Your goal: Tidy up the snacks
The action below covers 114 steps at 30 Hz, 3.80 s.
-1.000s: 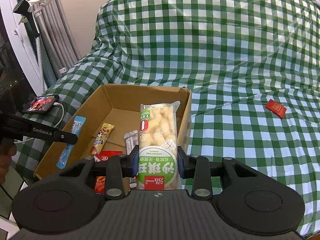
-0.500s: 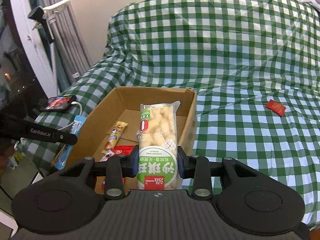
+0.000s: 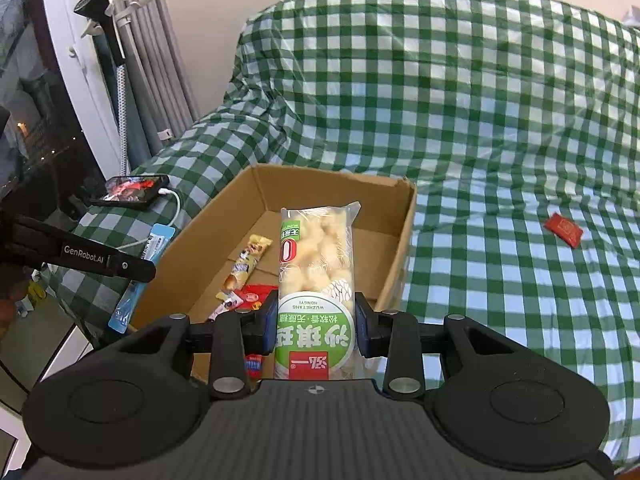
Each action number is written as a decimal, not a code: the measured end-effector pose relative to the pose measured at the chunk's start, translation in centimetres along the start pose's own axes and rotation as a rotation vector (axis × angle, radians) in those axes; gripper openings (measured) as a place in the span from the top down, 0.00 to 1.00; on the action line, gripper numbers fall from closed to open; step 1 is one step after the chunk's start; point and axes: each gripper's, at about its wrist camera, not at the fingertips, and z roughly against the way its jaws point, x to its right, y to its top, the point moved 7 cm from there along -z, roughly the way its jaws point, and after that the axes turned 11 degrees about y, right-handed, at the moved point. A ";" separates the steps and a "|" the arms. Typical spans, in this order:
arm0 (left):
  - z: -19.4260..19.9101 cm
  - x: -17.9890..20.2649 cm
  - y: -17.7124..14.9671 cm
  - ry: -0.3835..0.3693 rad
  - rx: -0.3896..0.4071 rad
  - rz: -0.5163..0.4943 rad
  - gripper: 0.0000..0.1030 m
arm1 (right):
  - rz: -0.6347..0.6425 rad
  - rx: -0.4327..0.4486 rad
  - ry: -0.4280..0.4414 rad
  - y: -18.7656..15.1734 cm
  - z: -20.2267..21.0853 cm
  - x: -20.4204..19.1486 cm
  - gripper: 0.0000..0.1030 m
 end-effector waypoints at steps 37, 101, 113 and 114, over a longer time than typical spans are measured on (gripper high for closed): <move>-7.4 4.8 2.6 0.029 -0.095 -0.075 0.94 | -0.026 -0.094 -0.007 0.9 -7.7 3.5 0.63; -30.2 40.2 8.6 -0.055 0.330 -0.083 0.00 | -0.353 0.173 -0.715 -6.5 -7.1 50.0 0.00; -30.5 40.2 8.5 -0.055 0.330 -0.084 0.00 | -0.352 0.172 -0.717 -6.6 -7.3 50.0 0.00; -30.5 40.2 8.5 -0.055 0.330 -0.084 0.00 | -0.352 0.173 -0.717 -6.6 -7.3 50.0 0.00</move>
